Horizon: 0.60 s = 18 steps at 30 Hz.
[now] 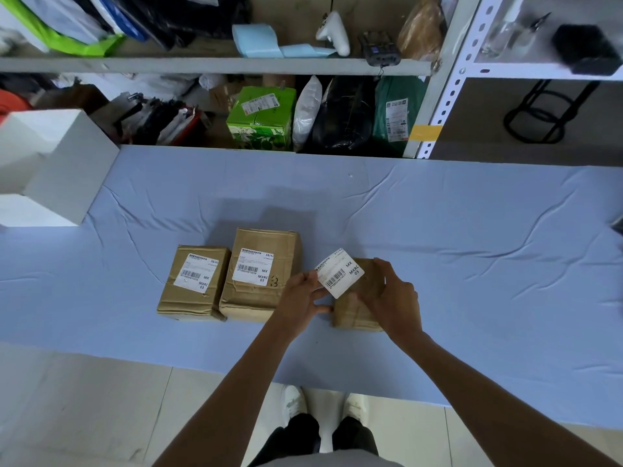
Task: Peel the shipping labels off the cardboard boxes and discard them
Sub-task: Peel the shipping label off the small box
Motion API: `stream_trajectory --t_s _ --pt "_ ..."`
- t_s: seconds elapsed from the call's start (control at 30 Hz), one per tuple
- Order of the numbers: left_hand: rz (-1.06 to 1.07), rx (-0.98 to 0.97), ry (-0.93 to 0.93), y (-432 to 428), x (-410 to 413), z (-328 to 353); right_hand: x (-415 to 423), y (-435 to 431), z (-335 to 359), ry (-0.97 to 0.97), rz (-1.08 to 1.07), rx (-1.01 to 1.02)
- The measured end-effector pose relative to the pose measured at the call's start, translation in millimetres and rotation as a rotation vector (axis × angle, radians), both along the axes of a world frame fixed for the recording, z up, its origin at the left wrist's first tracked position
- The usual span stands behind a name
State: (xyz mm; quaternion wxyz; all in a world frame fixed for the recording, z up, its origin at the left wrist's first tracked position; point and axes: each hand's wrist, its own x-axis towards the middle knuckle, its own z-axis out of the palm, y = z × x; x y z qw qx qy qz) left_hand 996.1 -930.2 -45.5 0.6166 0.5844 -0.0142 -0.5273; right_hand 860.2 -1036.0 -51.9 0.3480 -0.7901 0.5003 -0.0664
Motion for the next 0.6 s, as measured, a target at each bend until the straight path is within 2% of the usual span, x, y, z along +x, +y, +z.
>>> stream_trajectory --t_s 0.13,0.47,0.6 --pt "-0.004 0.004 0.003 3.0 2.3 -0.1 -0.5 -2.9 -6.6 0.011 0.031 -0.072" --pt "-0.021 -0.015 0.011 1.3 1.4 1.0 3.8 6.3 14.1 0.115 0.011 -0.054" --pt "-0.036 -0.016 0.037 2.8 1.8 1.1 -1.1 -0.9 4.5 0.116 -0.027 -0.151"
